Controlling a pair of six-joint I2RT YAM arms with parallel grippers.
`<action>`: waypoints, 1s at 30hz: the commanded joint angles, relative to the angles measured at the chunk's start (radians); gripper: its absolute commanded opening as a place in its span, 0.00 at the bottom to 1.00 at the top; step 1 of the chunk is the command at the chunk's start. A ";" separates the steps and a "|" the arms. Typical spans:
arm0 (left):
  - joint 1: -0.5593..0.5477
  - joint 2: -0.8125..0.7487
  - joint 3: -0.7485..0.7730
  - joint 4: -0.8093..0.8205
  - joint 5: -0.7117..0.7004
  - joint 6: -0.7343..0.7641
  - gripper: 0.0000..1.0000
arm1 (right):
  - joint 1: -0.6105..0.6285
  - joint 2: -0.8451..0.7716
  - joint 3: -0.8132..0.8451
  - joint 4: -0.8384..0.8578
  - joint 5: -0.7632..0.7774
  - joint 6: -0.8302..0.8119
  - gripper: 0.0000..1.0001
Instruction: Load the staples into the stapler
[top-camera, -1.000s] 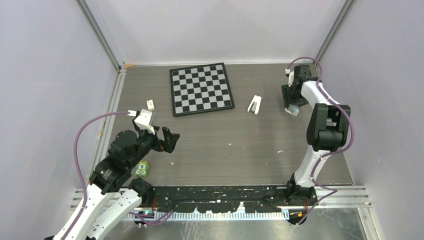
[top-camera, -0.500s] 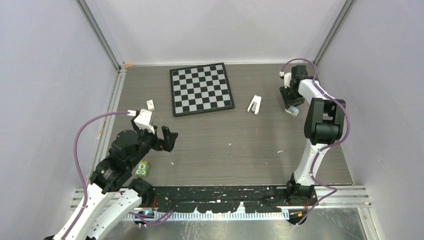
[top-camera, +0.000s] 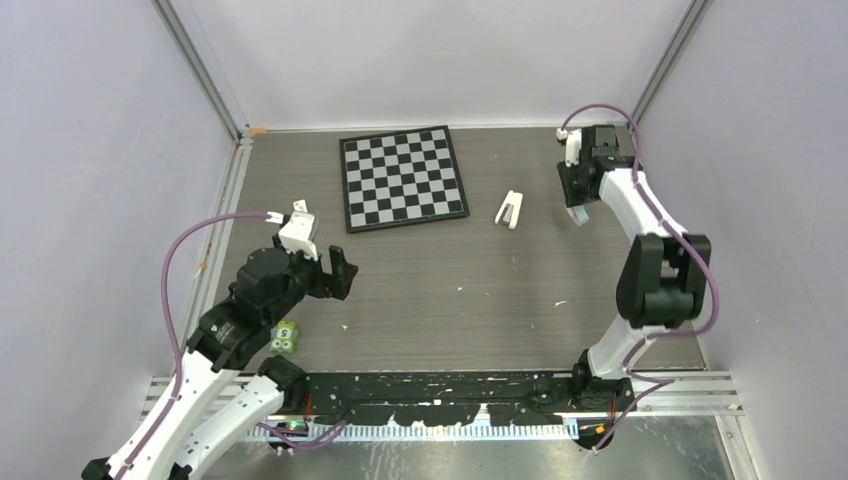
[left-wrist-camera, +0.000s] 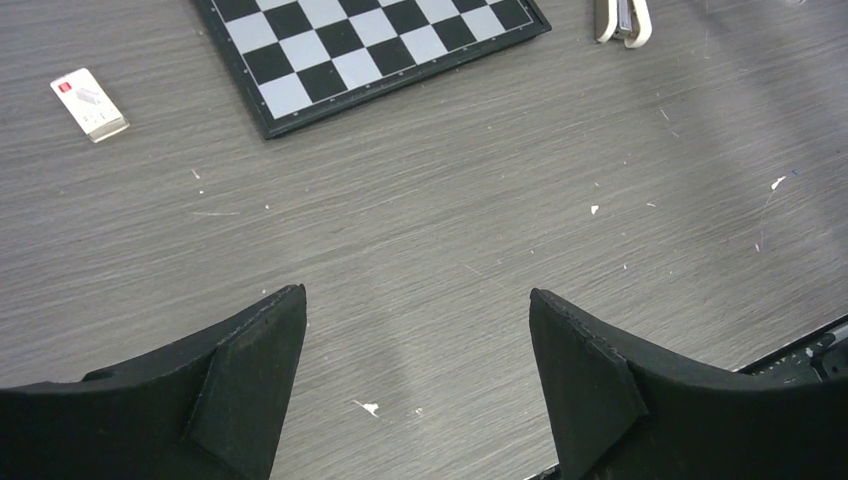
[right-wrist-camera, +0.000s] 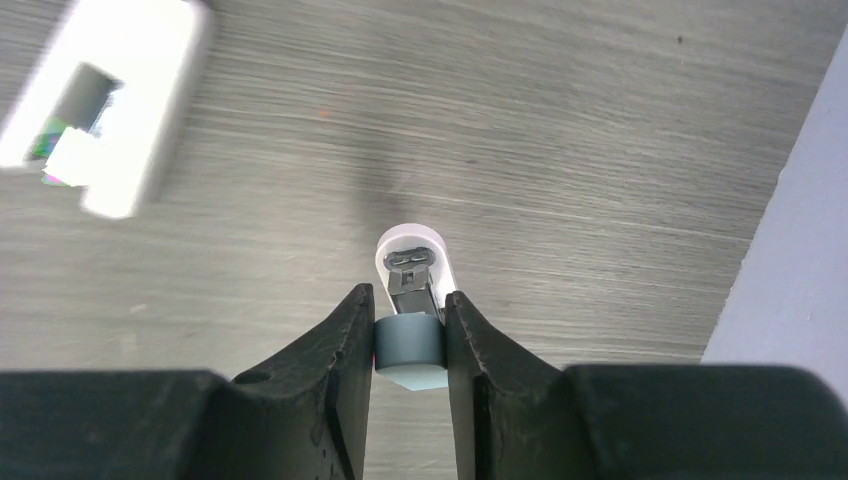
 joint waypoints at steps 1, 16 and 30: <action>-0.004 0.030 0.059 -0.025 0.019 -0.067 0.82 | 0.113 -0.224 -0.082 0.063 -0.070 0.085 0.23; -0.003 0.214 0.042 0.121 0.366 -0.467 0.75 | 0.615 -0.724 -0.425 0.283 -0.189 0.332 0.23; -0.005 0.357 -0.014 0.408 0.548 -0.552 0.65 | 0.960 -0.755 -0.514 0.497 -0.140 0.456 0.23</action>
